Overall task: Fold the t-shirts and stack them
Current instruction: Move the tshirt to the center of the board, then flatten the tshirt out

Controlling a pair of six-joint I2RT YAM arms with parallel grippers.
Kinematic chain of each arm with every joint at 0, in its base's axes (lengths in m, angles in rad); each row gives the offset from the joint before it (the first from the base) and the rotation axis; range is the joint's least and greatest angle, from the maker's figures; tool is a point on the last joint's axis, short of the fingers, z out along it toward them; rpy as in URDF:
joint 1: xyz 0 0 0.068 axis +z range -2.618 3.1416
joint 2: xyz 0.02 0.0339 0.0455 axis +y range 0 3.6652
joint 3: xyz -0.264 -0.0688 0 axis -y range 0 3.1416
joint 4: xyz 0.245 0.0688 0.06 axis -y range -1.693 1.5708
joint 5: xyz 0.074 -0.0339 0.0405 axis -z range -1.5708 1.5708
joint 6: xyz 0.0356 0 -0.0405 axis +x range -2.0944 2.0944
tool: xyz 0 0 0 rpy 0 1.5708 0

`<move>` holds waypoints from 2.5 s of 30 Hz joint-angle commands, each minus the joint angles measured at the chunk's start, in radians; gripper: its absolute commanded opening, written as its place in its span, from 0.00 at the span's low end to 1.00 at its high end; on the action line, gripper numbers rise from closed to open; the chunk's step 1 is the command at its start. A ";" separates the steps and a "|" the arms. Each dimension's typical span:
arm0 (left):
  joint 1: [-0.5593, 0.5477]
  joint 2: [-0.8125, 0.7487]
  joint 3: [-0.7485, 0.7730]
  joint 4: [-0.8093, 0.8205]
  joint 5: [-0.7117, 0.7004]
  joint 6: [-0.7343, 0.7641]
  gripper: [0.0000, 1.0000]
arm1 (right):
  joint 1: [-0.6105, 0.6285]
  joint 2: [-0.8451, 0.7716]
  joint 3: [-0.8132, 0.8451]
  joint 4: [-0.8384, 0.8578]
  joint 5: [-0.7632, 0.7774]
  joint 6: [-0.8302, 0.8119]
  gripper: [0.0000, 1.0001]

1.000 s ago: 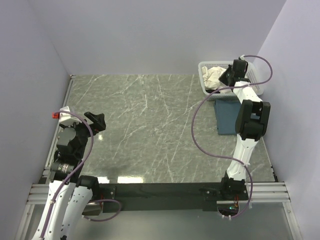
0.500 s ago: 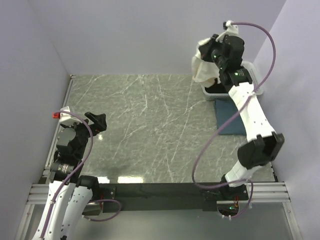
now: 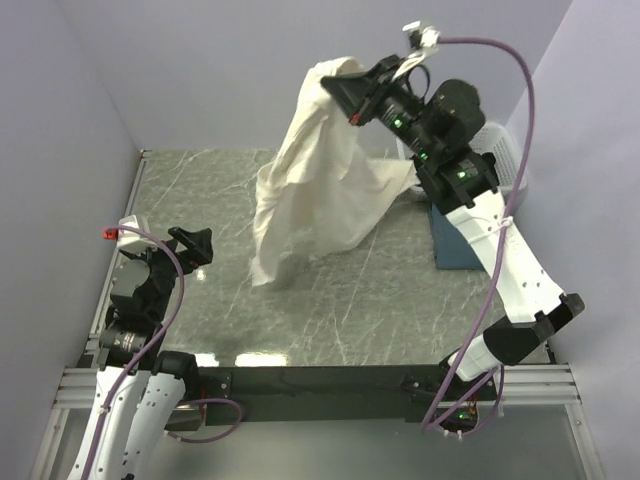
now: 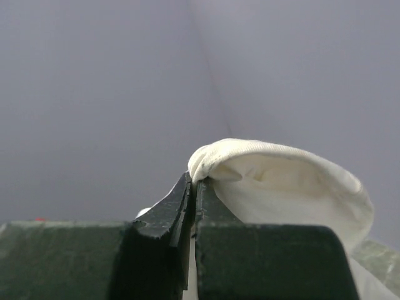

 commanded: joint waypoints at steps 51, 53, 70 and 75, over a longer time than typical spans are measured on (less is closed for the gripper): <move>-0.610 0.969 0.069 -0.046 -0.164 -0.104 0.63 | -0.015 0.024 -1.105 0.047 0.036 0.223 0.61; -0.611 0.978 0.069 -0.047 -0.167 -0.104 0.59 | 0.017 0.072 -1.080 0.049 0.037 0.228 0.62; -0.605 0.917 0.123 -0.111 -0.288 -0.081 0.01 | 0.122 0.308 -0.918 -0.007 0.133 0.262 0.29; -0.545 0.848 0.183 -0.193 -0.324 -0.078 0.01 | 0.101 0.225 -0.909 -0.149 0.232 0.173 0.00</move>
